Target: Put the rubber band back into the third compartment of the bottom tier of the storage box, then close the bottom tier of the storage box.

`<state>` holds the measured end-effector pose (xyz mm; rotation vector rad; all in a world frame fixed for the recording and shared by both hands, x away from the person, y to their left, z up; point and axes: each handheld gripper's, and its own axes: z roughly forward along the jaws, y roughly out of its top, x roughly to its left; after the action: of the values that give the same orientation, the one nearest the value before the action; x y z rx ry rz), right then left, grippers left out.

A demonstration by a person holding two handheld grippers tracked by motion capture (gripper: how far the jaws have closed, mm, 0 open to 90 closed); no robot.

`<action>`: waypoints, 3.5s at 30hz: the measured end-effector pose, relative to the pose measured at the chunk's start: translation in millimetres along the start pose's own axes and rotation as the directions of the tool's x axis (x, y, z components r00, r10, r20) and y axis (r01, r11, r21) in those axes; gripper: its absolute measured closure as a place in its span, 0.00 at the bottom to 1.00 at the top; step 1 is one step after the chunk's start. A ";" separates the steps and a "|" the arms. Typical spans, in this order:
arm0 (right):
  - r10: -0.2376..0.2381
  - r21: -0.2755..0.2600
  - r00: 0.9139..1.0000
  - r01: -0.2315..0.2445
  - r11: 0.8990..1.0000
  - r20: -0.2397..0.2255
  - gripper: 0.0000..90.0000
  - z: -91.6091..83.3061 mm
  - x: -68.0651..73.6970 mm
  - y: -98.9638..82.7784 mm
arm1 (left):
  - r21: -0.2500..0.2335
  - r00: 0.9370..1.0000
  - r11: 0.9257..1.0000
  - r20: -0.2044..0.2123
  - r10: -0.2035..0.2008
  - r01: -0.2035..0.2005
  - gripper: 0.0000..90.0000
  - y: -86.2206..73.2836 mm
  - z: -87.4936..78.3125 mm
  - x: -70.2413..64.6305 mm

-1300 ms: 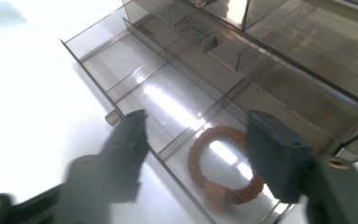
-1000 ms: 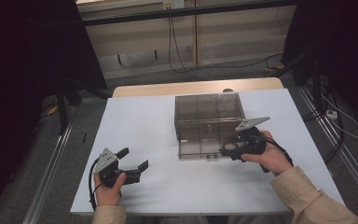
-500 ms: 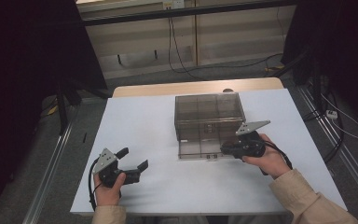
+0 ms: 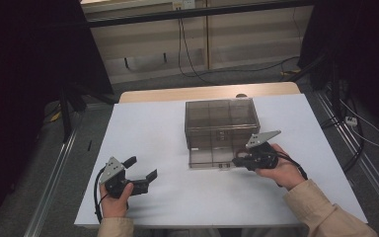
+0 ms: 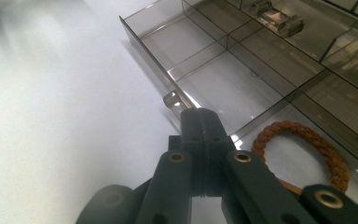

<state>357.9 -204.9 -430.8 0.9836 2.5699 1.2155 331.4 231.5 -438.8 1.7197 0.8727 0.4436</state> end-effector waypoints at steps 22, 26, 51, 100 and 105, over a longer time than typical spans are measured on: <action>-0.018 0.020 1.000 0.017 1.000 0.012 1.00 17.7 3.1 -7.9 | 0.001 1.000 1.000 0.000 -0.001 0.001 0.04 -0.3 1.2 -0.9; -0.010 0.019 1.000 0.009 1.000 0.016 1.00 18.5 2.3 -8.4 | -0.001 1.000 1.000 0.002 -0.002 0.002 0.04 -0.1 1.3 -0.8; -0.008 0.030 0.999 0.007 1.000 0.037 1.00 21.9 -3.0 -8.6 | -0.002 1.000 1.000 -0.002 -0.004 0.004 0.04 -0.7 1.6 -1.7; 0.020 0.008 0.997 -0.021 1.000 0.076 1.00 24.9 -13.4 -0.6 | 0.005 1.000 1.000 -0.002 0.003 -0.003 0.04 -0.7 1.3 -0.8; 0.014 0.009 0.997 -0.015 1.000 0.079 1.00 25.4 -13.2 2.6 | 0.005 1.000 1.000 -0.001 0.002 -0.002 0.04 -0.7 1.4 -0.9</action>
<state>379.0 -195.4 -447.9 1.0329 2.5148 1.1452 331.5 230.0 -439.8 1.7250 0.8736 0.4442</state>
